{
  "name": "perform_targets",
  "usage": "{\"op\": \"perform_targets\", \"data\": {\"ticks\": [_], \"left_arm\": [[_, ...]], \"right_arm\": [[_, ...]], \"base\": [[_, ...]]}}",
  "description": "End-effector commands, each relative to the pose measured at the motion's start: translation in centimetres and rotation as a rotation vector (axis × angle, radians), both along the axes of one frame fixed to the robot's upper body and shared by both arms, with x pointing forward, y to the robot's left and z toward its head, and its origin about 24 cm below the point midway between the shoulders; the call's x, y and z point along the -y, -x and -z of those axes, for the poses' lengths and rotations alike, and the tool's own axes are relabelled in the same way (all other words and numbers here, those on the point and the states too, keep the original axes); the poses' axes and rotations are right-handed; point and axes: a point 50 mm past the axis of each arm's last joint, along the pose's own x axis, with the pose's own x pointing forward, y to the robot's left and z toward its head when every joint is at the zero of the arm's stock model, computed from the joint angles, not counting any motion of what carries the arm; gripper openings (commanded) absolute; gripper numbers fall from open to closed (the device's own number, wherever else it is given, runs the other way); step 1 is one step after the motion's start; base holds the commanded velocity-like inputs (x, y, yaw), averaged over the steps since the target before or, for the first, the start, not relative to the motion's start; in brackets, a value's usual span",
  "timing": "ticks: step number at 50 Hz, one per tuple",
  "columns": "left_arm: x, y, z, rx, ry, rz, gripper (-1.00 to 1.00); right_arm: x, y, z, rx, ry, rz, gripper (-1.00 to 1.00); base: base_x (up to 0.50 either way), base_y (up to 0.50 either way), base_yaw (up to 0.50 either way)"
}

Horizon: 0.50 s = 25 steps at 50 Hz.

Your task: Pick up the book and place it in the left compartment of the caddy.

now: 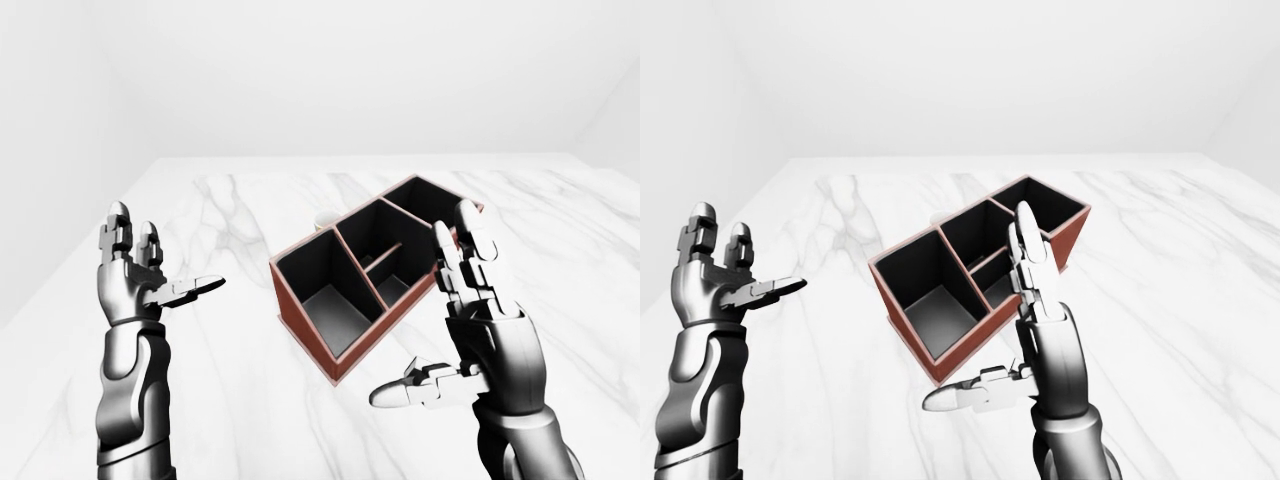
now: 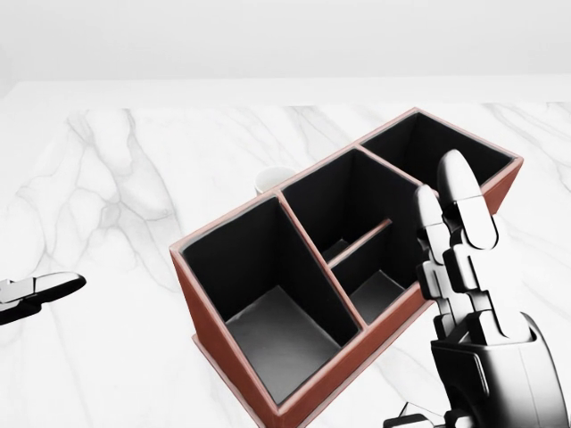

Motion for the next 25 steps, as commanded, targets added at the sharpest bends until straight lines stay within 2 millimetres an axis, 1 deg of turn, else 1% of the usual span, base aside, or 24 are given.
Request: {"op": "perform_targets", "data": {"ticks": [1,5,9,11,12,15,19,20,25], "left_arm": [[0.1,-0.1,0.1,-0.004,-0.001,0.004,1.0],[0.1,-0.1,0.0,-0.003,-0.001,0.002,1.0],[0.2,-0.1,0.2,-0.009,-0.002,0.003,1.0],[0.3,-0.1,0.3,-0.012,-0.005,0.005,1.0],[0.4,-0.2,0.4,-0.02,-0.006,0.008,1.0],[0.3,-0.2,0.3,-0.017,-0.006,0.006,1.0],[0.3,-0.1,0.3,-0.012,-0.006,0.004,1.0],[0.4,0.0,0.3,-0.013,-0.01,0.003,1.0],[0.5,0.0,0.4,-0.019,-0.013,0.005,1.0]], "right_arm": [[0.1,0.0,0.3,-0.014,0.01,0.011,1.0],[0.3,0.3,1.2,-0.071,0.052,0.011,1.0],[1.0,0.5,2.8,-0.158,0.102,0.043,1.0],[1.3,0.7,3.0,-0.181,0.11,0.054,1.0],[2.1,2.1,1.7,-0.147,0.156,0.083,1.0],[2.6,2.7,0.8,-0.12,0.19,0.104,1.0],[3.0,2.9,0.9,-0.143,0.239,0.123,1.0],[5.8,3.6,0.9,-0.201,0.37,0.193,1.0],[6.4,3.7,1.5,-0.288,0.441,0.227,1.0]], "base": [[0.0,0.0,0.0],[0.0,0.0,0.0],[0.0,0.0,0.0],[0.0,0.0,0.0],[0.0,0.0,0.0],[0.0,0.0,0.0],[0.0,0.0,0.0],[0.0,0.0,0.0],[0.0,0.0,0.0]]}}
